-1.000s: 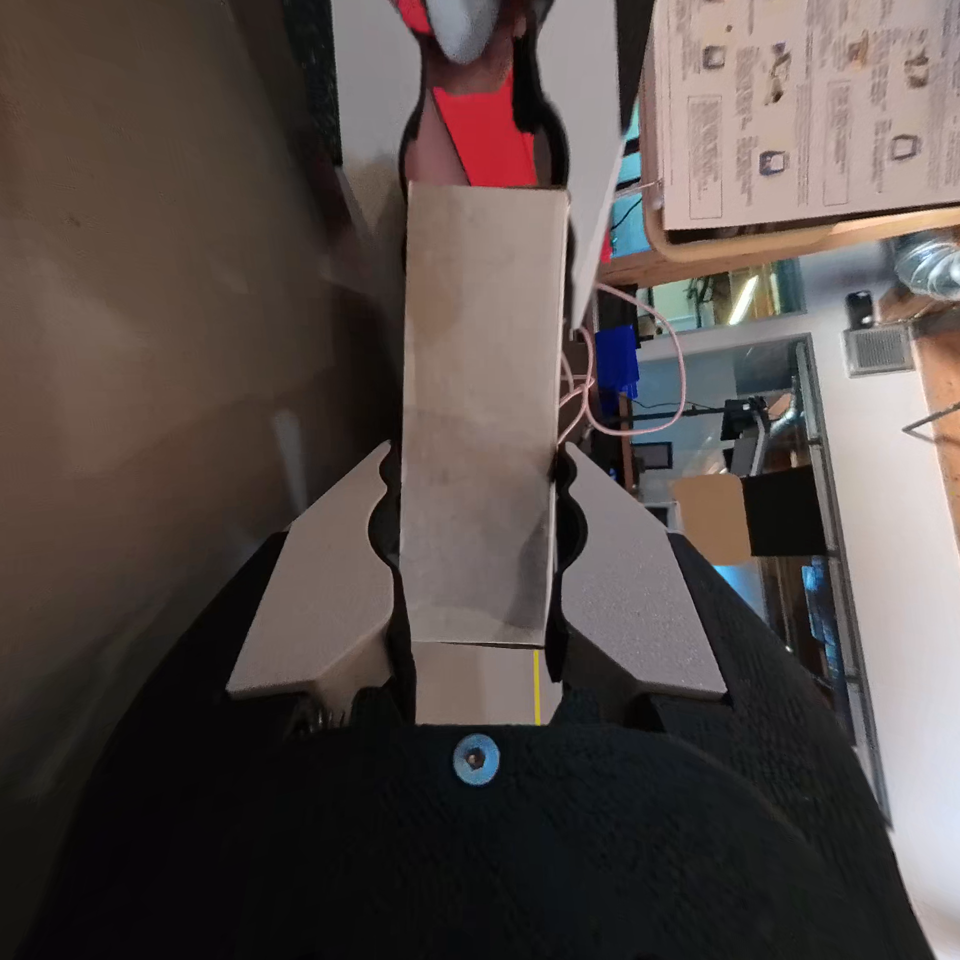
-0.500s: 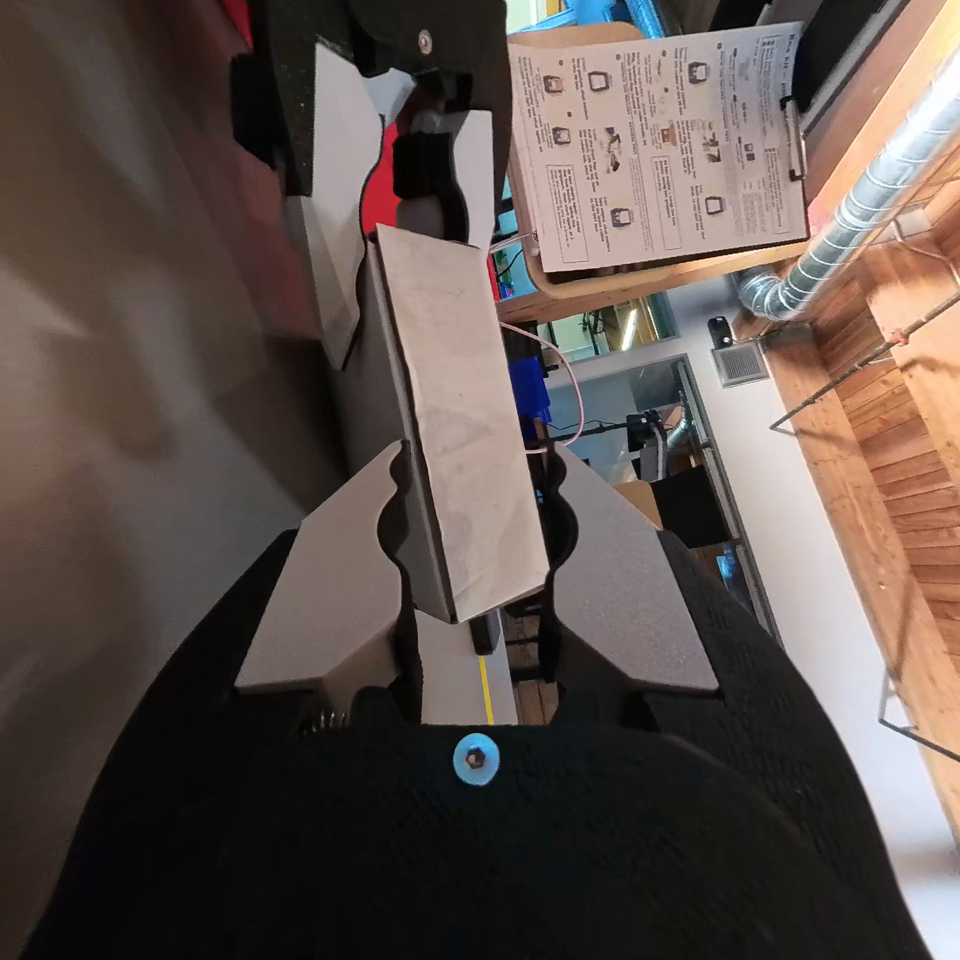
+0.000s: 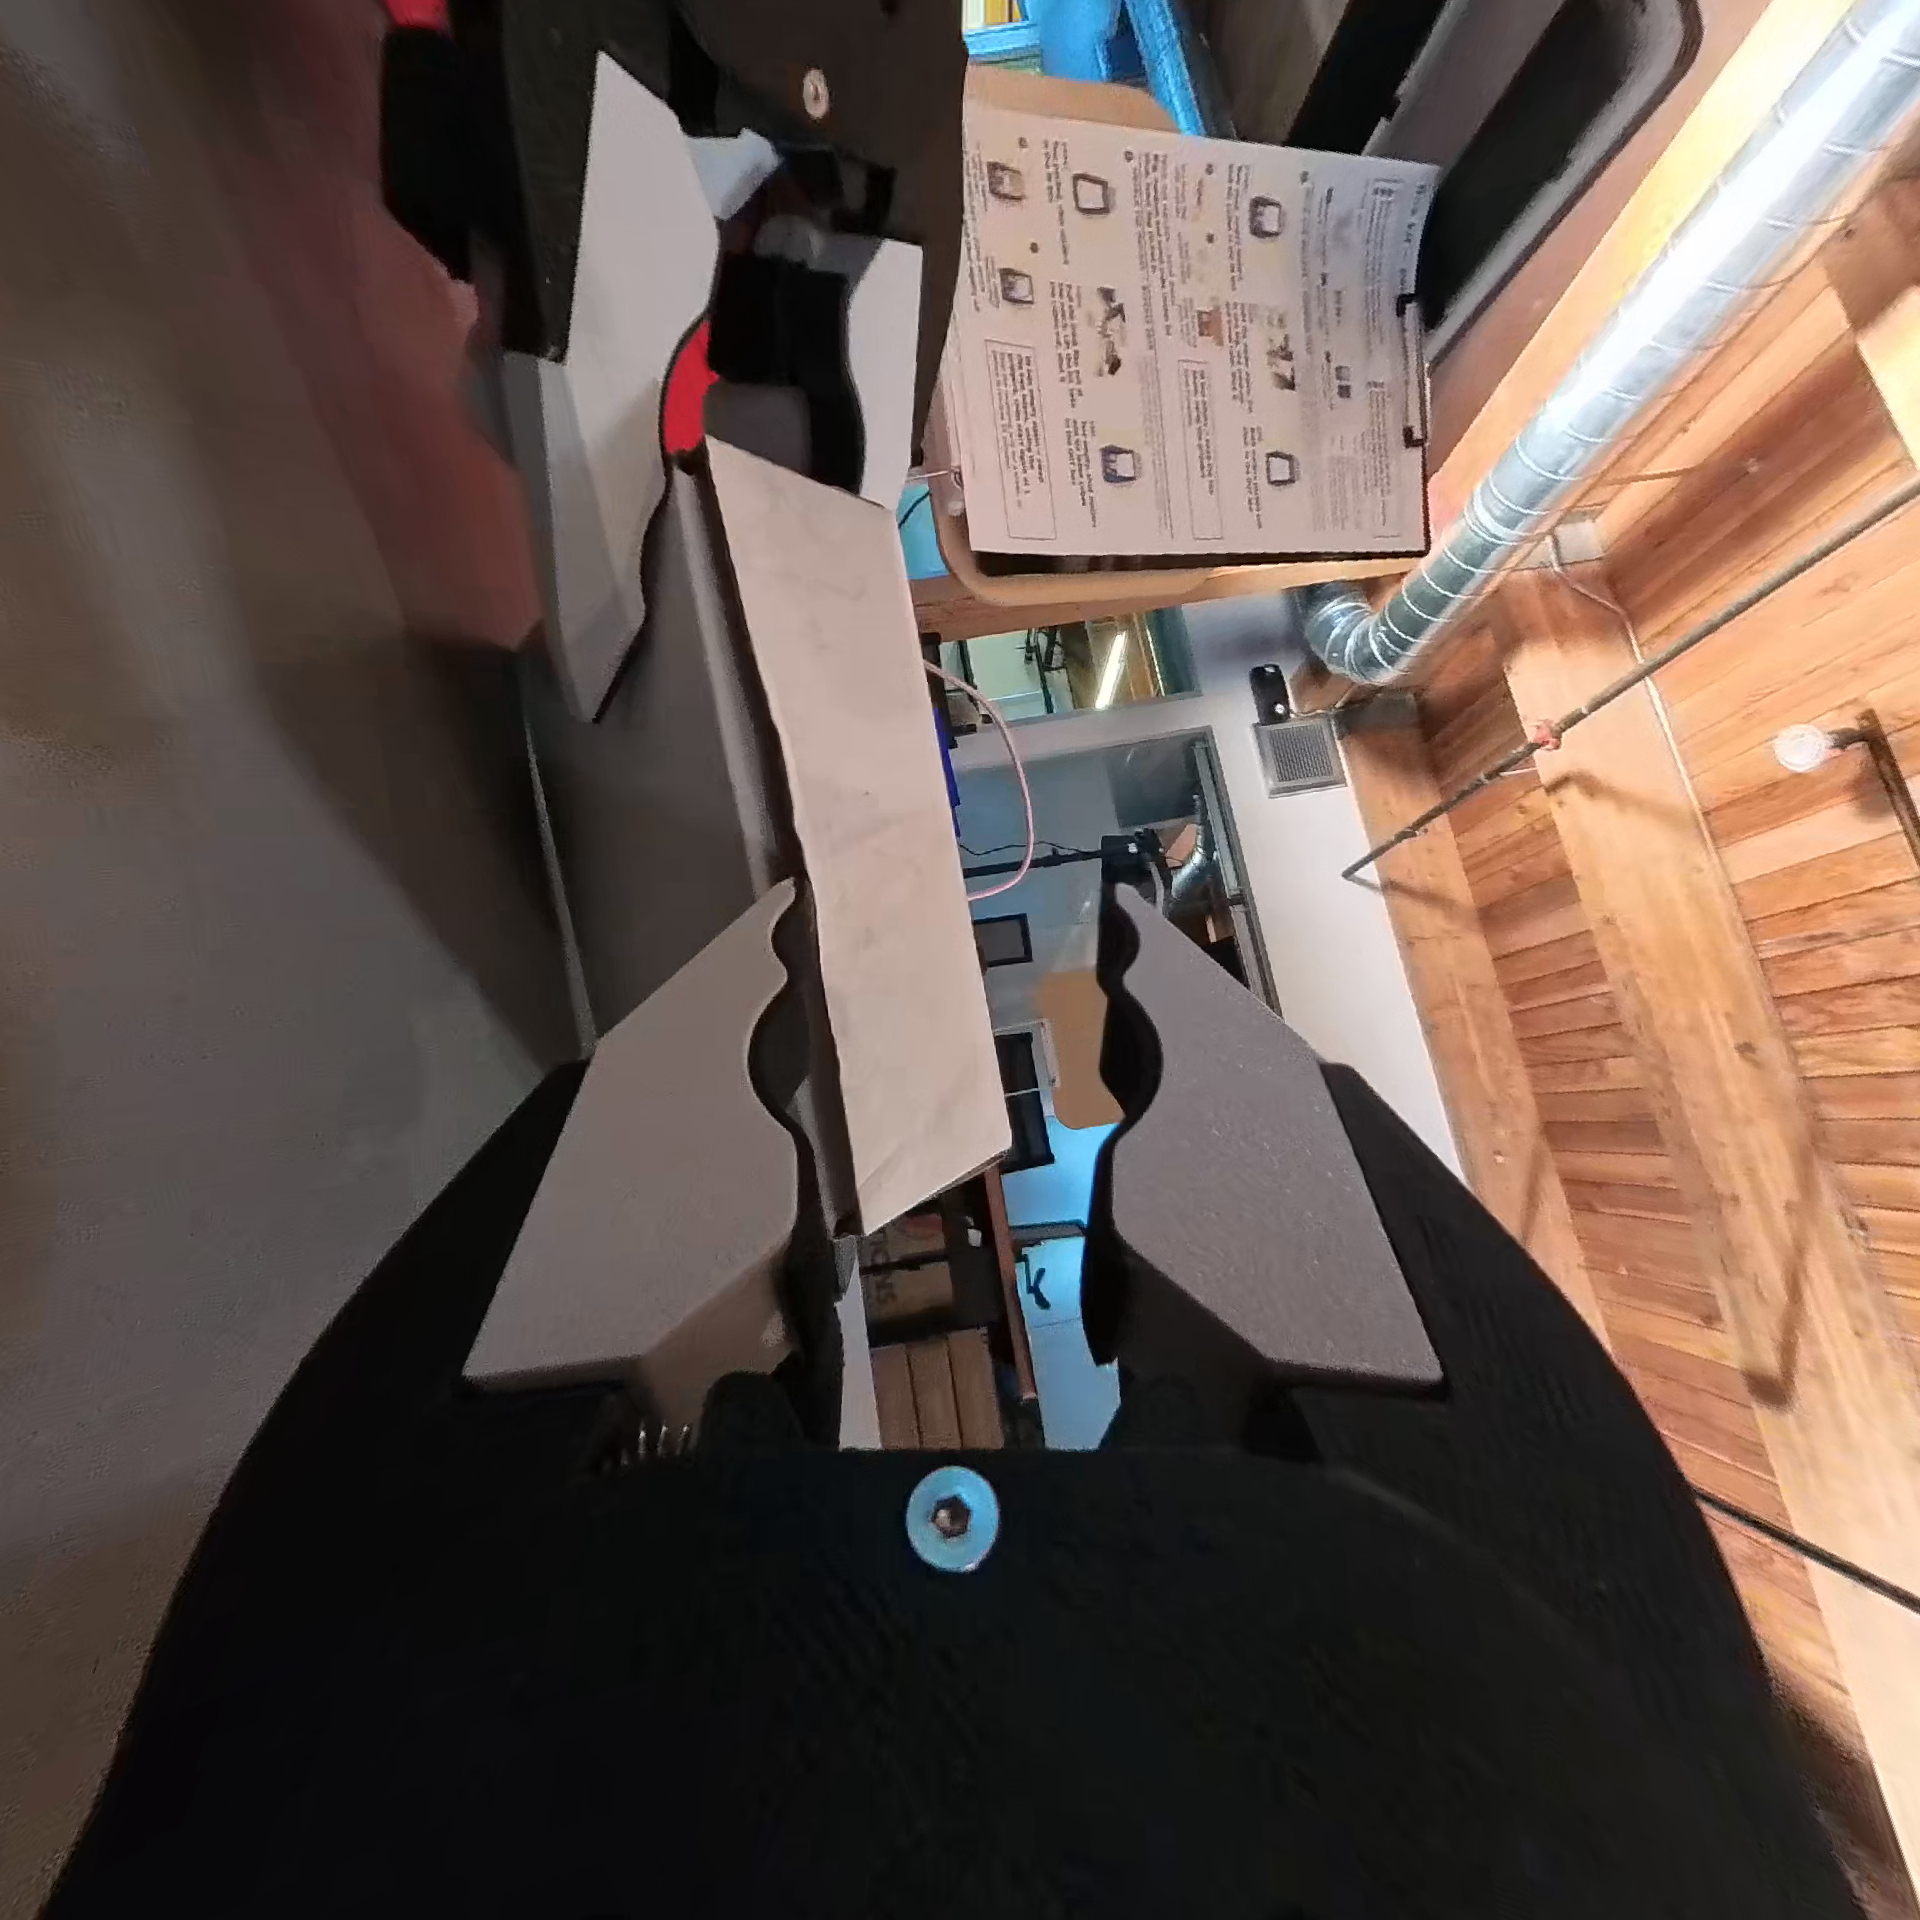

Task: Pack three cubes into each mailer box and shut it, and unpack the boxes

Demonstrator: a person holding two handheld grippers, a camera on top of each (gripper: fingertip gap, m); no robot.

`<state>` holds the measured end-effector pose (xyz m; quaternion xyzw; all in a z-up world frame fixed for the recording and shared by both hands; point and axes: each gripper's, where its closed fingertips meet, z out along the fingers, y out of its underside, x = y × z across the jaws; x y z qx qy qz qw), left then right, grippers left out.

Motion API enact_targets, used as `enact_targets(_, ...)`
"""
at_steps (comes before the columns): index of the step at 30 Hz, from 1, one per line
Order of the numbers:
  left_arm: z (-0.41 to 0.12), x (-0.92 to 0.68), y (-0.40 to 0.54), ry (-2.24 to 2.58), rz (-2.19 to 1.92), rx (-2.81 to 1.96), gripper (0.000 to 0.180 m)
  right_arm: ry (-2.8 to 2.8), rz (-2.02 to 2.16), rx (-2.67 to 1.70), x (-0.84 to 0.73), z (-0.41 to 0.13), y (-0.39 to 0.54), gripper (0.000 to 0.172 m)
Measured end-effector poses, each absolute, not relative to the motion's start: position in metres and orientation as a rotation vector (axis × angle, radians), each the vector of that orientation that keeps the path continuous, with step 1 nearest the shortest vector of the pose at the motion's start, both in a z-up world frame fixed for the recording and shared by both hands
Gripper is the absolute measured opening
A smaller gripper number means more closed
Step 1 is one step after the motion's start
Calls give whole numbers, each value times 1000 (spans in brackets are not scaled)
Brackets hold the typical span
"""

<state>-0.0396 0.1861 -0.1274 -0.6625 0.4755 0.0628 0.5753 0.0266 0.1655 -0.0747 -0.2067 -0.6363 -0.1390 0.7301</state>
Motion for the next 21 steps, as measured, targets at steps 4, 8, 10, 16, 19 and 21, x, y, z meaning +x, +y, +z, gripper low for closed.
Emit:
enact_targets(4,-127,-41,187,1107,155,-1560,67,-1356,-328,-443,28,-69,165,53)
enact_targets(8,-127,-42,187,1096,140,-1567,67,-1317,-340,-443,27,-63,165,57)
enact_targets(10,-127,-42,187,1091,134,-1574,67,-1340,-350,-439,25,-67,165,51)
enact_targets(16,-128,-36,184,1122,153,-1573,67,-1480,-452,-394,19,-89,168,22)
enact_targets(19,-128,-38,187,1130,199,-1548,67,-1526,-413,-463,18,-92,168,5)
enact_targets(21,-130,-41,189,1150,255,-1529,67,-1474,-346,-502,20,-79,165,0)
